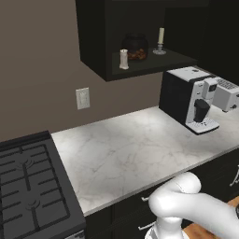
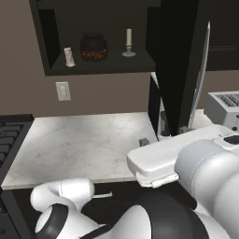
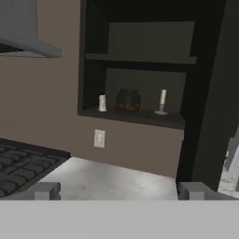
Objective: Pick the jar and candle from the dining table and place them in the open cabinet. Close the cabinet after placing the objects.
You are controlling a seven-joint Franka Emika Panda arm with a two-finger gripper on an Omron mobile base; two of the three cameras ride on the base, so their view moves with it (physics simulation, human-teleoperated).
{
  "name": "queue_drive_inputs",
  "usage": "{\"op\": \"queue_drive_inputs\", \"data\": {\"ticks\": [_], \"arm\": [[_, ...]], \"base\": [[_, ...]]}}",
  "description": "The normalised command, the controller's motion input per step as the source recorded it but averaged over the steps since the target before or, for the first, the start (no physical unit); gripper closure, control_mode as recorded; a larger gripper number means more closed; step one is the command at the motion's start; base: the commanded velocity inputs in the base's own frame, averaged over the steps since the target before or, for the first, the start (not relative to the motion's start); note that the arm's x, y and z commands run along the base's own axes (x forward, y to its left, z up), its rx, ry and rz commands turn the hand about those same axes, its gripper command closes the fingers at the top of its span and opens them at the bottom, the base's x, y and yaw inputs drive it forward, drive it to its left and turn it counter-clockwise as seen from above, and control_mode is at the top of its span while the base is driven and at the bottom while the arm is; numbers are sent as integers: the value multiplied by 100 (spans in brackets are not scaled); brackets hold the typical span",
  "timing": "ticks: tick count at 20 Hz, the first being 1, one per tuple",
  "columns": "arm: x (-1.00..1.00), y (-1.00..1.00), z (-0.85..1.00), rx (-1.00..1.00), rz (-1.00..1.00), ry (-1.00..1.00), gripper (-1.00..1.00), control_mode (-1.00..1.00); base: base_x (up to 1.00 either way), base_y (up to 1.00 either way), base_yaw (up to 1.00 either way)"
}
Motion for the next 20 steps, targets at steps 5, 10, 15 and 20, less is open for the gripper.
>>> {"op": "queue_drive_inputs", "data": {"ticks": [5,10,15,20], "arm": [[0,-19,0,0,12,0,-100,-100],[17,-1,-5,0,4,0,-100,-100],[46,-3,-17,0,3,3,-100,-100],[16,-30,-14,0,13,0,-100,-100]], "base": [[0,0,0],[0,0,0],[0,0,0],[0,0,0]]}}
